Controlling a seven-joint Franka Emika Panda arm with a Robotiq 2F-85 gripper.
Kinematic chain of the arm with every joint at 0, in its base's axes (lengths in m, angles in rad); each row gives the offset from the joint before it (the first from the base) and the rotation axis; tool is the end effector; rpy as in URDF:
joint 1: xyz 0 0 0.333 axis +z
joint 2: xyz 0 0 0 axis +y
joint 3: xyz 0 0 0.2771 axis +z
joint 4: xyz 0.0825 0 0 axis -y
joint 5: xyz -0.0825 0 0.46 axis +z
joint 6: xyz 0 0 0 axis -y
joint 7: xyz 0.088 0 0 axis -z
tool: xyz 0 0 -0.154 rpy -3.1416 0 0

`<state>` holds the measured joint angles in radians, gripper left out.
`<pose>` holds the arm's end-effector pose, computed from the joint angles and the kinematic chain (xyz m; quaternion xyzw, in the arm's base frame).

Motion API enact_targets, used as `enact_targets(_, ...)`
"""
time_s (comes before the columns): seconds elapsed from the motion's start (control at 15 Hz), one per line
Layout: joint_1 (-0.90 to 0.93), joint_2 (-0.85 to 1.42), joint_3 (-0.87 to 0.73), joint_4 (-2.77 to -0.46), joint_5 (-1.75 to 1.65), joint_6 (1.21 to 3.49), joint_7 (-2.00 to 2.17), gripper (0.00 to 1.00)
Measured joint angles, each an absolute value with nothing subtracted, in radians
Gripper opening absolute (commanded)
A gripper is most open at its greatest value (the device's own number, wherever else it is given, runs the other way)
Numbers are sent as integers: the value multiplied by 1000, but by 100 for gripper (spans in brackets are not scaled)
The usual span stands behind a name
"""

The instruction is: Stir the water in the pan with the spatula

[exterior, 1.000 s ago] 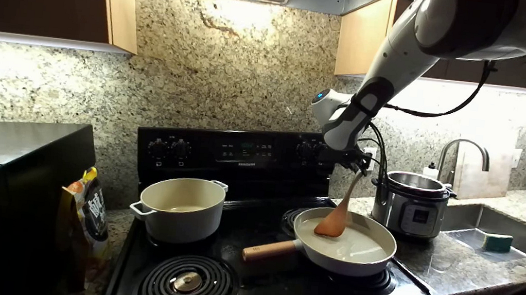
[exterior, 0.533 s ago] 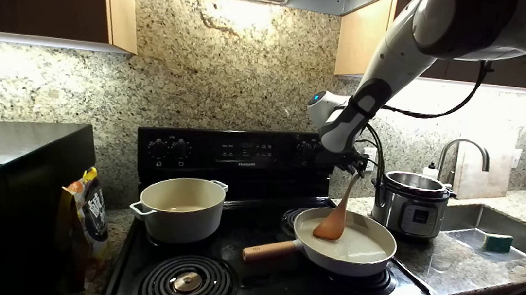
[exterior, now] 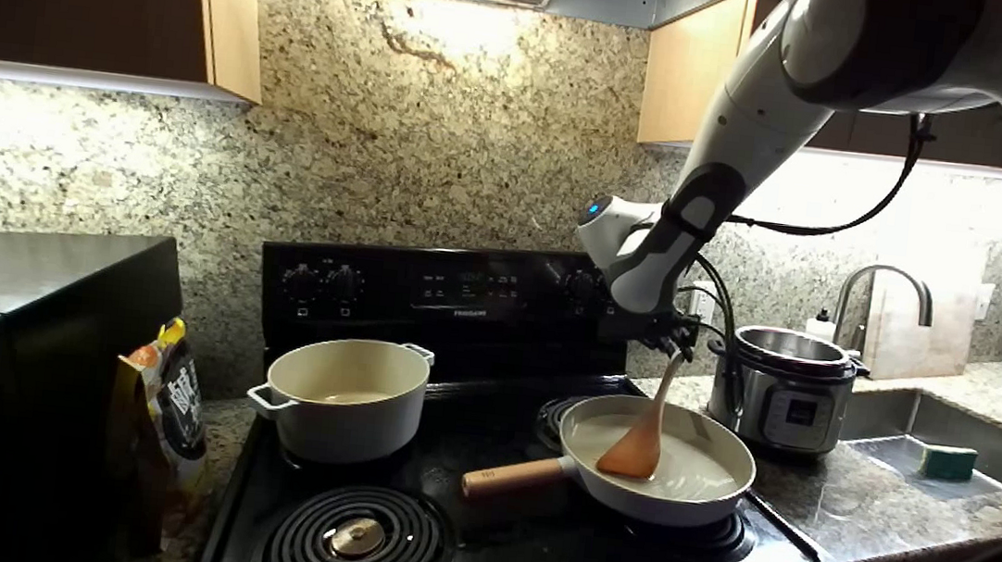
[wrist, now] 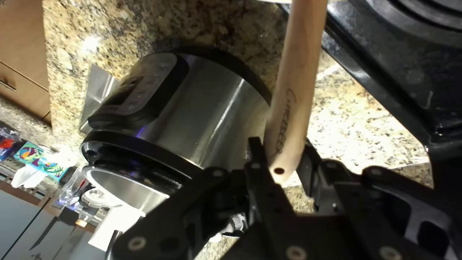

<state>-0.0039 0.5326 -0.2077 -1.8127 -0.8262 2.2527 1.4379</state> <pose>0.6640 -0.1929 0.1329 0.8097 -0.4694 0.1624 0.3126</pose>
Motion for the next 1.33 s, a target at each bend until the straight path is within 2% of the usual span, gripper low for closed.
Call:
enact_targets(0.8,-63,491,-266,-1974,-827,2341,1461,7)
enact_targets(1.33,-103,490,-295,-1993,-806,2365,1461,7)
